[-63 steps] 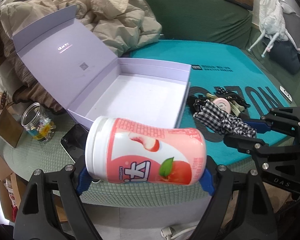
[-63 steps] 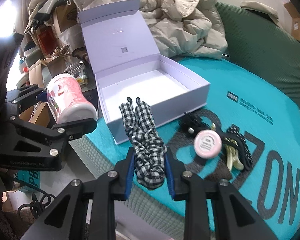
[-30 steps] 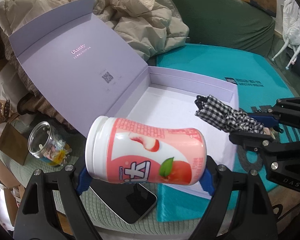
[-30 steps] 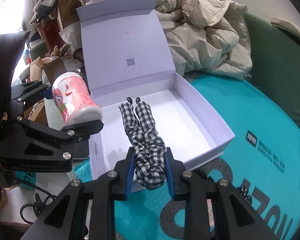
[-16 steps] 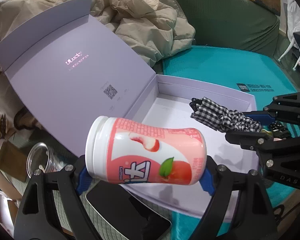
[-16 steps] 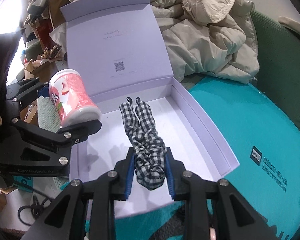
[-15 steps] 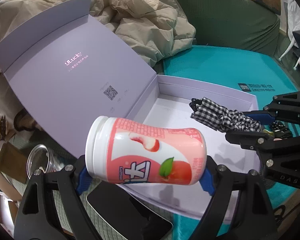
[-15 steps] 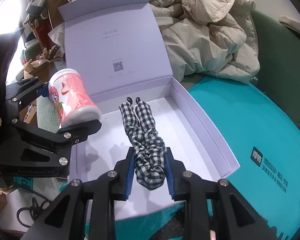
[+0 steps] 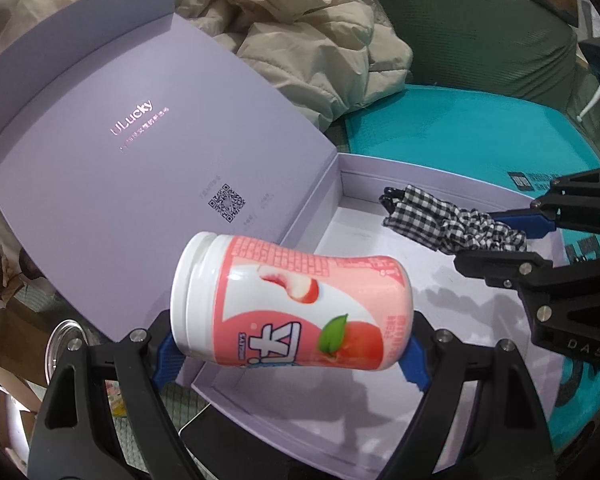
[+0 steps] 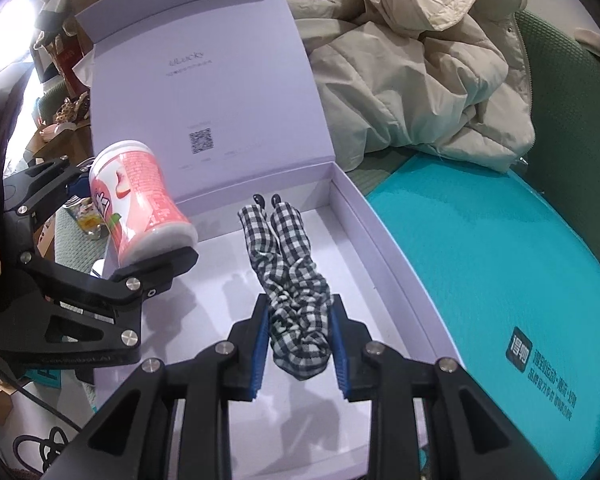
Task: Organize objects
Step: 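Lift the pink bottle and gingham scrunchie and carry both into the lavender box, then lower the bottle and scrunchie into the box and open both grippers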
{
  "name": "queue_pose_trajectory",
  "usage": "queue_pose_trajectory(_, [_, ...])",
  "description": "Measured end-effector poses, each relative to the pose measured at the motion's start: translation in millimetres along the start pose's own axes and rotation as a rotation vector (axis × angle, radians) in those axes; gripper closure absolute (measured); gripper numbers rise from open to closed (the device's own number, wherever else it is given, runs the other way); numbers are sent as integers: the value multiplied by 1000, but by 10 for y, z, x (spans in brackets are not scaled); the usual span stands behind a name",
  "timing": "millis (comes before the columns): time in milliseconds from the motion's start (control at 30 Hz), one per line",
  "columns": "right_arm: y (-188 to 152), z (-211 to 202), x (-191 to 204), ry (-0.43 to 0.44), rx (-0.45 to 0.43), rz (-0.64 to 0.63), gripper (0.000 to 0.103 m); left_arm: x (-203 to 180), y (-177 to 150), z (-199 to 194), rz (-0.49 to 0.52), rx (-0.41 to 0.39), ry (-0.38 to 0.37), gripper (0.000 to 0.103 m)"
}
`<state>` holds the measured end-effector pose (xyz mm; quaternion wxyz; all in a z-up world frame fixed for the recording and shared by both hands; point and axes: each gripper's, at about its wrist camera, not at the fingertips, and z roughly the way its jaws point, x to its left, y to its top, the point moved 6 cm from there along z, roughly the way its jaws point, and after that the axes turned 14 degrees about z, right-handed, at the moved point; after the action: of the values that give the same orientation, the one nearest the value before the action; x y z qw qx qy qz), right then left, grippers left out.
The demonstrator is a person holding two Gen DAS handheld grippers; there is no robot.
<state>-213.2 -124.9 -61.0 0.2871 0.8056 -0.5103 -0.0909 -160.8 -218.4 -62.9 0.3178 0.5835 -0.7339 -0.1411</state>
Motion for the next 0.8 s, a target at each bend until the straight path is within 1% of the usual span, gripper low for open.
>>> queue_pose_trajectory(133, [48,156,-65,0,38,10,75,43,20,141,-26,22,-6,19])
queue_pose_trajectory(333, [40,335,-171,-38,76,15,75,-25,89,229,1,21,-19,19])
queue_pose_trajectory(633, [44,417,-239,-59,85,31,75,-156,110,305,25,40,-42,19])
queue_pose_trajectory(733, [35,447,-263,-70,99,34,75,-196,108,329,35,45,-43,19])
queue_pose_trajectory(800, [25,468,-288,-63,114,49,75,-220,101,356,37,48,-49,19])
